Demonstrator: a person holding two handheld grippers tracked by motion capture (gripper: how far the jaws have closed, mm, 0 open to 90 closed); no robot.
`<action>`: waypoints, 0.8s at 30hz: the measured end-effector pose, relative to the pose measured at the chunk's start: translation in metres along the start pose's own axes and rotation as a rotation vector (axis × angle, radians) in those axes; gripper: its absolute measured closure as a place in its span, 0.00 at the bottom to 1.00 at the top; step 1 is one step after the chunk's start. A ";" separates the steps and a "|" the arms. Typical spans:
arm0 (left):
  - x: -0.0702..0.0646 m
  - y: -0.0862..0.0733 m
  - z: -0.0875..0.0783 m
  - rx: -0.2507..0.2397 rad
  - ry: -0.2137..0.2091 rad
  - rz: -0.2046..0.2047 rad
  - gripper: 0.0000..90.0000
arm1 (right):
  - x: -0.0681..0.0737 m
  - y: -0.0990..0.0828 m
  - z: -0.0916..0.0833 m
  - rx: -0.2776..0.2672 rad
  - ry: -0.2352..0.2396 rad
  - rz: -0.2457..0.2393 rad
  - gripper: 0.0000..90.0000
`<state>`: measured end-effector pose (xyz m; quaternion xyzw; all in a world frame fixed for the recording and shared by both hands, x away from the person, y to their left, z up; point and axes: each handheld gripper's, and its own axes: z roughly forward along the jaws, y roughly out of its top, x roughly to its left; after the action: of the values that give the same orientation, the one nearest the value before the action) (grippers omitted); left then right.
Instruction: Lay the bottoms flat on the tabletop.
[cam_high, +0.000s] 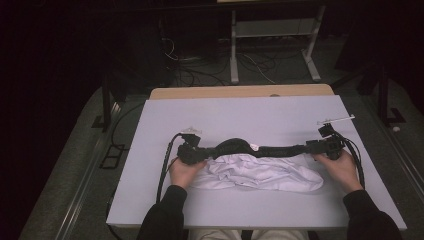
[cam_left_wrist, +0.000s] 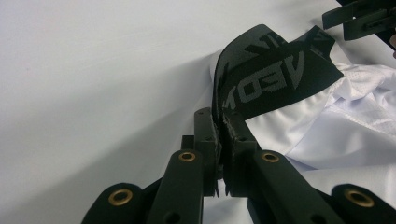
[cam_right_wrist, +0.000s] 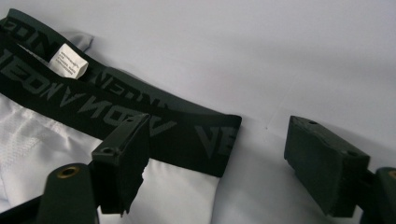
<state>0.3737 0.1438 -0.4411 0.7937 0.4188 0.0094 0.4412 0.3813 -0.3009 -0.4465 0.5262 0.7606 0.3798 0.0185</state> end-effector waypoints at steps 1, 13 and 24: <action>0.000 0.000 0.000 0.001 0.001 0.000 0.95 | 0.000 0.000 0.000 0.000 0.000 0.000 0.27; 0.000 0.000 0.001 0.005 0.001 0.002 0.95 | 0.001 -0.001 0.005 0.035 0.023 0.005 0.39; 0.000 0.000 0.002 0.004 0.002 0.003 0.95 | 0.006 -0.001 0.008 0.066 0.016 -0.033 0.76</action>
<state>0.3741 0.1426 -0.4424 0.7952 0.4181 0.0103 0.4390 0.3807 -0.2919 -0.4505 0.5109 0.7814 0.3583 0.0015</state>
